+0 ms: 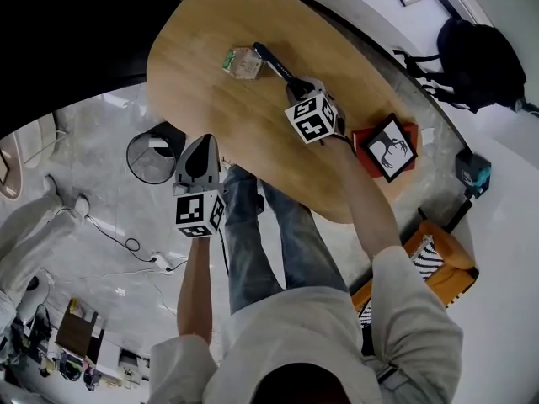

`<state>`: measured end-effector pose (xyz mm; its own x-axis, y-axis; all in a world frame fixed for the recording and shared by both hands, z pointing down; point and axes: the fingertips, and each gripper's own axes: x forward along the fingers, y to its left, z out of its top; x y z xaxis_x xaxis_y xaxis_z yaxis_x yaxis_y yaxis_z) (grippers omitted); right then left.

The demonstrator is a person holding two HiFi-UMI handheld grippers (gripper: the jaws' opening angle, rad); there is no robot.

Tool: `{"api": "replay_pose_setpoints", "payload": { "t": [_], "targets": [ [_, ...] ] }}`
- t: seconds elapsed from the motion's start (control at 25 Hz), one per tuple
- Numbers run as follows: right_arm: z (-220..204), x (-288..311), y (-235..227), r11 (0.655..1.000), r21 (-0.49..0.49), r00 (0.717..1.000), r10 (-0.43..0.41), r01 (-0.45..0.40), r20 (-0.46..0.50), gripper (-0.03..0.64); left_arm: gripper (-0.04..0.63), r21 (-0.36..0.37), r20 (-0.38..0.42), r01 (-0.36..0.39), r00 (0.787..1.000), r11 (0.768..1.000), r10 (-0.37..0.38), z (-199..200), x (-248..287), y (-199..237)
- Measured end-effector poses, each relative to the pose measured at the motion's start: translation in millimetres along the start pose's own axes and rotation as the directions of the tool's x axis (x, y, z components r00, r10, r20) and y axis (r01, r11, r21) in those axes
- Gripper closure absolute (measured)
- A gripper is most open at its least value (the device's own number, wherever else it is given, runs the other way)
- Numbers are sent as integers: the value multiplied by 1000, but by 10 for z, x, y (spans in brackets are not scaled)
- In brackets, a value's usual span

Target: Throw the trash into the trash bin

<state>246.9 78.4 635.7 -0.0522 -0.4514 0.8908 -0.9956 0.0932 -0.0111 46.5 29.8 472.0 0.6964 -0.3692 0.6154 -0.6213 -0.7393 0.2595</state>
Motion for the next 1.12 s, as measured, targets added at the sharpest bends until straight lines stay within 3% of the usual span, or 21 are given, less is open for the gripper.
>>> {"api": "replay_pose_setpoints", "payload": {
  "t": [0.36,0.56,0.8,1.12],
  "targets": [
    [25,-394,-22,971,234,990,14,-47,139,523,577,7,23,18,1000,1000,-18,37,-16,-106],
    [69,-598,176,947,302,976,44,-108,211,523,577,-12,43,1,999,1000,0,19,-96,-79],
    [215,-693,582,954,240,962,118,-179,245,525,577,-51,80,-51,995,997,55,-54,-309,50],
    [729,-622,1447,957,49,931,266,-287,249,525,577,-157,136,-178,970,971,200,-277,-902,573]
  ]
}}
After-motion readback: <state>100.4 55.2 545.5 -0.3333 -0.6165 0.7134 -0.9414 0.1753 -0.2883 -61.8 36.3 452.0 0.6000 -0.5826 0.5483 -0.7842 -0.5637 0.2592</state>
